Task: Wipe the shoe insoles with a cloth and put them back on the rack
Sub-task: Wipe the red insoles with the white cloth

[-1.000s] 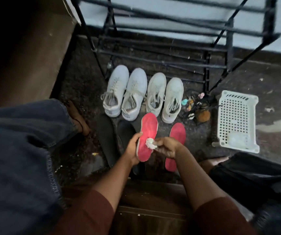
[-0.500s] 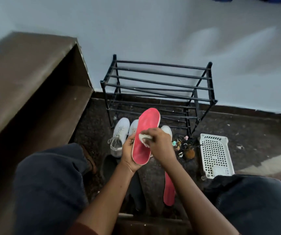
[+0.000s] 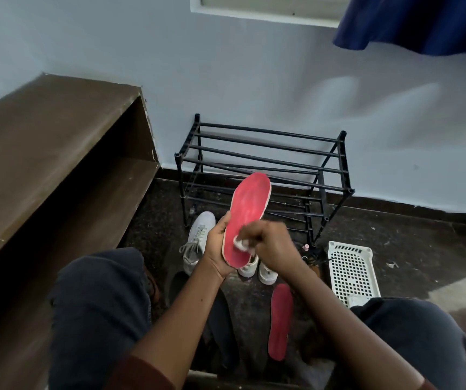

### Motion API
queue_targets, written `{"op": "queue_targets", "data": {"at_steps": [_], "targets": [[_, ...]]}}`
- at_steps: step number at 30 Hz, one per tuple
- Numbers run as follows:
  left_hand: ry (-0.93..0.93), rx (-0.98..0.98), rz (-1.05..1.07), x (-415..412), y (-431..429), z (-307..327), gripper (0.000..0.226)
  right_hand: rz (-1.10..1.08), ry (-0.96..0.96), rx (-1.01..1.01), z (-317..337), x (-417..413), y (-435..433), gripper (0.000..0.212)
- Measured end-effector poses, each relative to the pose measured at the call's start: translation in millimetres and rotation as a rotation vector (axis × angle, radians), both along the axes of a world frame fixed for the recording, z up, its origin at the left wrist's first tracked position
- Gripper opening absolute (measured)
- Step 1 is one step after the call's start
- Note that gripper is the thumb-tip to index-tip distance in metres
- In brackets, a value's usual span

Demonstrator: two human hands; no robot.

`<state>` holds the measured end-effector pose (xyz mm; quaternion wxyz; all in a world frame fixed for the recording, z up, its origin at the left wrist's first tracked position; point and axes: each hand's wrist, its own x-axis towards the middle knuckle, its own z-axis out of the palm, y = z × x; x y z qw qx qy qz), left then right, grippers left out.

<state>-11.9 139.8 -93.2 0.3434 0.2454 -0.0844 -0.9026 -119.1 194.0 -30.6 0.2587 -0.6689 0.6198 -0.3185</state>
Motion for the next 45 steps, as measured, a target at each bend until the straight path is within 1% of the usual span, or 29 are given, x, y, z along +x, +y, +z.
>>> {"op": "queue_targets", "data": {"at_steps": [1,2,3,5,8,11,13,15,17,20,21,22,25,28,31,32,34,36,38,41,43,45], "targets": [[0.012,-0.003,-0.005,-1.3,-0.9,1.6,0.053,-0.115,-0.054,-0.023,5.1,-1.8,-4.2,0.021],[0.03,0.003,-0.01,-2.9,-2.3,2.4,0.052,-0.192,-0.062,-0.055,7.9,-0.3,-8.4,0.018],[0.051,0.011,-0.02,-4.6,-3.8,3.8,0.05,-0.225,-0.029,-0.08,9.2,2.8,-12.9,0.016],[0.064,0.031,-0.038,-6.7,-7.7,6.0,0.05,-0.203,0.08,-0.091,5.6,13.3,-18.5,0.019],[0.041,0.03,-0.068,-1.0,-16.5,10.9,0.058,-0.082,0.152,-0.123,1.0,29.0,-16.3,0.025],[0.017,0.033,-0.047,8.3,-24.9,11.7,0.062,0.117,0.143,-0.229,-3.0,36.0,-6.1,0.026],[0.005,0.048,-0.009,11.8,-27.6,9.0,0.061,0.272,0.146,-0.207,-2.4,33.3,-0.3,0.024],[-0.016,0.076,-0.024,14.0,-28.0,7.1,0.058,0.356,0.165,-0.144,2.5,24.8,-3.4,0.023],[-0.029,0.059,-0.05,16.1,-28.1,8.7,0.059,0.284,0.196,-0.144,7.4,16.7,-15.6,0.021],[-0.013,0.028,-0.069,13.7,-28.8,14.1,0.054,-0.025,0.189,-0.174,10.2,15.4,-33.7,0.02],[-0.012,0.03,-0.061,12.2,-28.8,16.0,0.053,-0.088,0.19,-0.16,10.4,19.5,-36.2,0.021],[-0.012,0.039,-0.054,11.0,-29.8,16.5,0.054,-0.106,0.196,-0.154,8.8,25.2,-36.6,0.022],[-0.019,0.064,-0.066,15.1,-34.6,14.9,0.06,-0.006,0.189,-0.174,0.1,43.7,-24.7,0.026],[0.002,0.072,-0.053,20.7,-37.6,11.5,0.057,0.147,0.16,-0.235,-9.9,45.3,-9.7,0.026],[-0.009,0.073,-0.083,18.7,-38.8,10.4,0.059,0.217,0.222,-0.215,-14.8,37.9,-14.0,0.03],[-0.011,0.065,-0.11,17.4,-39.0,11.3,0.061,0.225,0.256,-0.201,-13.3,35.4,-19.5,0.027],[-0.035,0.031,-0.14,14.5,-41.2,13.1,0.061,0.191,0.317,-0.199,-9.0,28.8,-34.4,0.015],[-0.046,0.005,-0.103,11.7,-42.9,15.0,0.055,0.102,0.349,-0.196,-5.6,19.3,-49.6,0.008],[-0.044,-0.017,-0.057,10.4,-44.7,16.7,0.052,0.03,0.349,-0.188,-5.9,13.8,-57.8,0.009],[-0.048,-0.012,-0.05,11.5,-49.1,18.4,0.053,-0.048,0.265,-0.184,-5.3,22.7,-52.6,0.013],[-0.05,-0.002,-0.048,12.7,-51.1,16.6,0.055,-0.048,0.213,-0.175,-5.7,32.0,-40.2,0.013],[-0.058,0.018,-0.02,13.2,-51.0,12.1,0.056,-0.003,0.212,-0.144,-3.6,38.8,-28.0,0.014]]}}
